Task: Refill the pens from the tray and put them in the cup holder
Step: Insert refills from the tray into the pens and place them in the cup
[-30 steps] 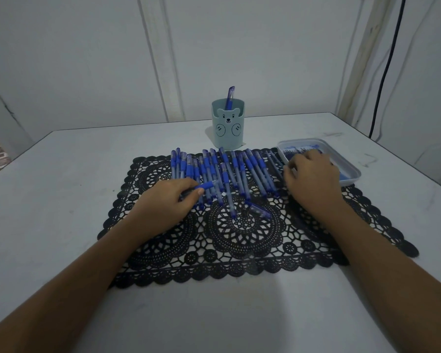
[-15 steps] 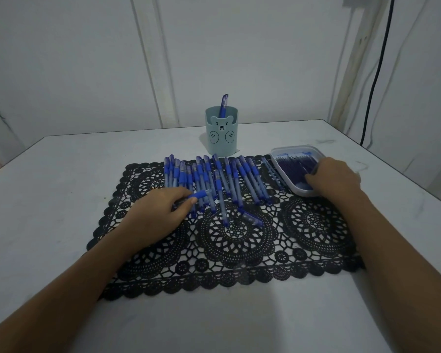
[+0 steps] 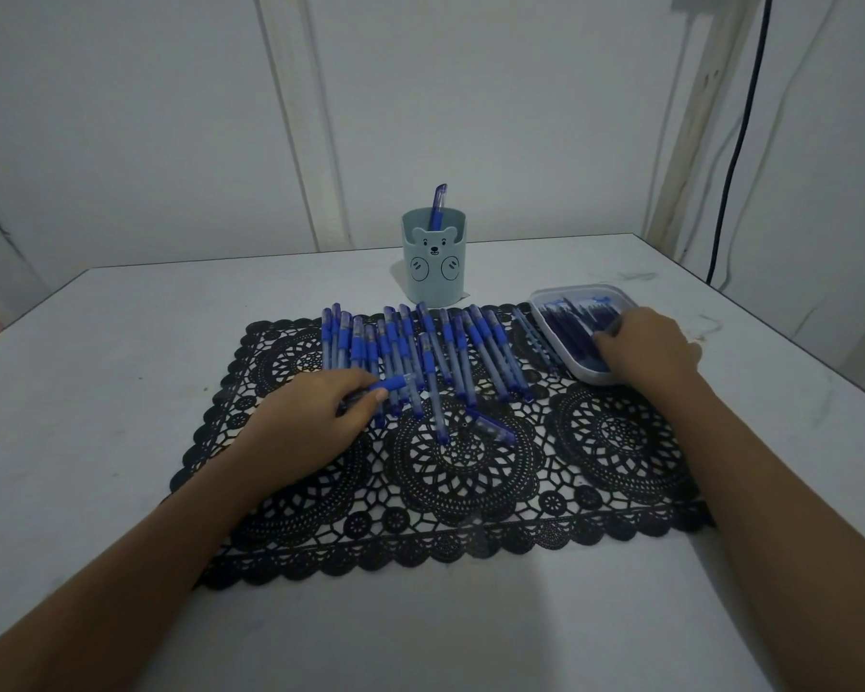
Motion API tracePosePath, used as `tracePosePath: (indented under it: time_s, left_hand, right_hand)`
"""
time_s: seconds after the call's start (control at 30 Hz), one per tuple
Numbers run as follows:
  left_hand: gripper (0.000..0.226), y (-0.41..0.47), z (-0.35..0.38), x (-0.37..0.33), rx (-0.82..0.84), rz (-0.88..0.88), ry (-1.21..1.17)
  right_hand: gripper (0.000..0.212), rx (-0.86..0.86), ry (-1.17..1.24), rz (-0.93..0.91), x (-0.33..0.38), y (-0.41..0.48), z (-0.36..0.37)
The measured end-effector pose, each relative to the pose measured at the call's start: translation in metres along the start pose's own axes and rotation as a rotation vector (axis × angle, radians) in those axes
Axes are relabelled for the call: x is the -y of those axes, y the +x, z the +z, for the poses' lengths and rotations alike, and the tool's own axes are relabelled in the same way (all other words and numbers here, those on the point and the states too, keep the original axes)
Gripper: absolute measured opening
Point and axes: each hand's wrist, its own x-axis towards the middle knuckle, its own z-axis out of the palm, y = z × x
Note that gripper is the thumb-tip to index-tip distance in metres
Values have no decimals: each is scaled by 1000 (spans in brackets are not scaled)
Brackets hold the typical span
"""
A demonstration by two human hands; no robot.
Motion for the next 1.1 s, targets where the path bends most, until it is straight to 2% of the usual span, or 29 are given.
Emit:
tracePosePath:
  time_s: [0.13,0.2,0.33,0.47,0.63,0.77,0.9,1.1]
  left_hand:
    - [17,0,0,0,-5,6,-29]
    - [16,0,0,0,-4,12,-42]
    - [17,0,0,-1,-8,21,-46]
    - [23,-1,0,-3,-10,24,-38]
    - [25,-1,2,-6,4,49,-50]
    - [33,-1,3,-7,-6,70,-74]
    - [16,-1,3,-9,-12,82,-98]
    - [14,-2,5,-15,-62,112,-199]
  right_hand:
    - [22,-199,363,-101,13,-14,-16]
    - [20,-172,574,-111,26,-29,-22]
    - [11,177,1048,-97,50,-67,-20]
    - [10,423,1294,-127,65,-90,-13]
    - [10,578,1431,-126,73,-102,-9]
    - [10,626,1473,-145,75,-106,-7]
    - [9,632,1489,-160,75,-106,-7]
    - [10,714,1425,-248,71,-107,-6]
